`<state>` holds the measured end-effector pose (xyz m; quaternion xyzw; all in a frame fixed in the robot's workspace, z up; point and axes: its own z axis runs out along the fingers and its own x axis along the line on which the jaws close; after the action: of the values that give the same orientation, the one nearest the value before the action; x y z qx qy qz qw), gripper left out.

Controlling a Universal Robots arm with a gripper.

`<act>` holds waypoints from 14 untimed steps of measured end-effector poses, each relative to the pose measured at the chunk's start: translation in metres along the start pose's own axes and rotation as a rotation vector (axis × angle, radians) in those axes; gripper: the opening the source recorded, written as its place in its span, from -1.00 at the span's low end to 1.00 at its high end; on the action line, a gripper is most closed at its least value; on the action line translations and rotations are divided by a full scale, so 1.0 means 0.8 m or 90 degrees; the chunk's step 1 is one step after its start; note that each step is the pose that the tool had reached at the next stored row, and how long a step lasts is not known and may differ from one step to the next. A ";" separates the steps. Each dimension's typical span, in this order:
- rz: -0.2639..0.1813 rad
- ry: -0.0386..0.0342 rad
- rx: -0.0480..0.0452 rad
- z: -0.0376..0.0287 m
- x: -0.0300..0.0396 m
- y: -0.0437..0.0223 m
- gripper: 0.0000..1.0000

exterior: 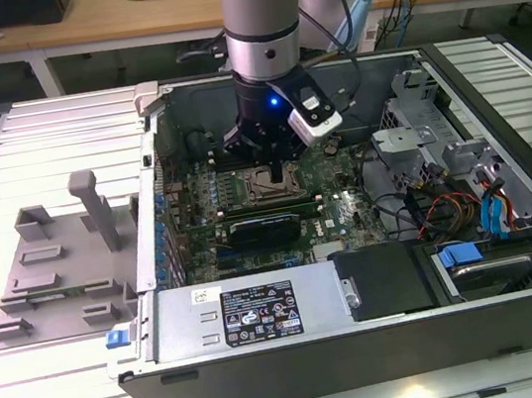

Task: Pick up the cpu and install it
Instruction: 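Install the second cpu locking lever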

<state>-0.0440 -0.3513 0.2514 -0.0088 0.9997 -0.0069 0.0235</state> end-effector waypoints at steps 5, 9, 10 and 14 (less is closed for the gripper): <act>0.000 0.0001 0.0000 0.0053 0.0038 -0.0018 -0.79; 0.000 0.0001 0.0000 0.0121 0.0103 -0.0021 -0.79; 0.000 0.0000 0.0001 0.0141 0.0128 -0.0020 -0.79; 0.000 0.0001 0.0001 0.0155 0.0136 -0.0020 -0.79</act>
<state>-0.0542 -0.3533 0.2385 -0.0089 0.9997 -0.0070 0.0234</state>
